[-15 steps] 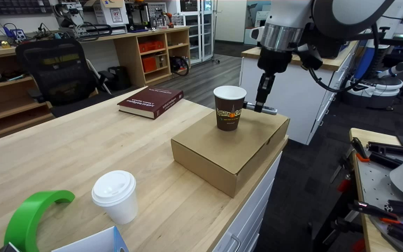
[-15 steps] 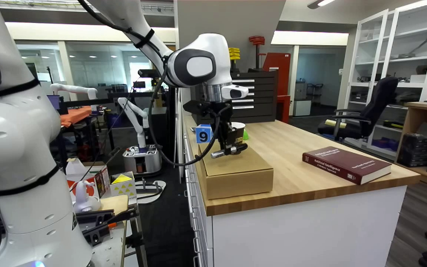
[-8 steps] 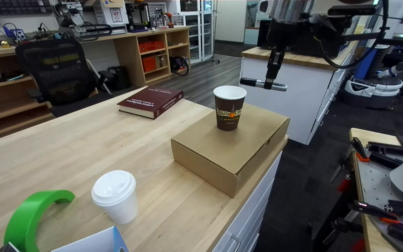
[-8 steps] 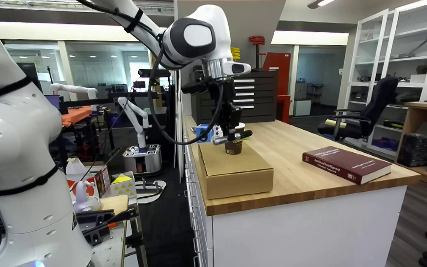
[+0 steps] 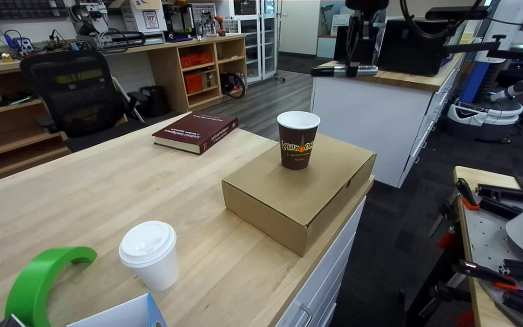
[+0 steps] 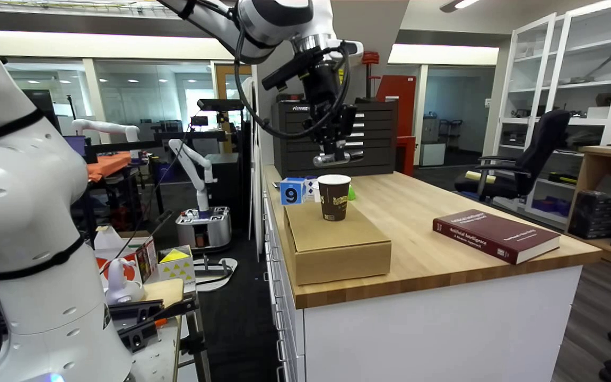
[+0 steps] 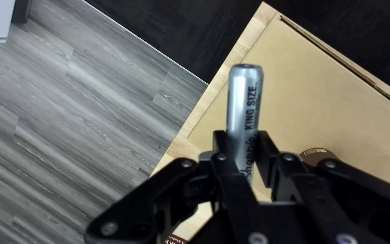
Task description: Put the marker in the cup
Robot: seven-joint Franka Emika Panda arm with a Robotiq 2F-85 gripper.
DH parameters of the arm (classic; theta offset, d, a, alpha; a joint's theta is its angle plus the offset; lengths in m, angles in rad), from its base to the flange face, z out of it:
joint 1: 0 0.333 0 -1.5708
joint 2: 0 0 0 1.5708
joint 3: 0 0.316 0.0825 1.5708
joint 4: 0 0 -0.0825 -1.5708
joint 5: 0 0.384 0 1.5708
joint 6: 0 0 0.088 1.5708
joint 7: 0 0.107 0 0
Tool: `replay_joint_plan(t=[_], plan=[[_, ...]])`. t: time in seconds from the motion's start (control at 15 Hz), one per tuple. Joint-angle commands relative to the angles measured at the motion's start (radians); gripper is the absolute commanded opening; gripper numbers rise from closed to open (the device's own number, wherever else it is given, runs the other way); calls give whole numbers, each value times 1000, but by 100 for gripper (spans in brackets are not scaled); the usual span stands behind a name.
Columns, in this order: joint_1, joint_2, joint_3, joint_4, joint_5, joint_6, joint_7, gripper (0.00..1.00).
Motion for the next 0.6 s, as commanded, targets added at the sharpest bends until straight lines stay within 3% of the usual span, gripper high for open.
replay_joint_plan(t=[0.0,0.53], plan=[[28,55,11,130,-44,-119,-90,6],[83,204,54,322,-124,-290,-264,6]])
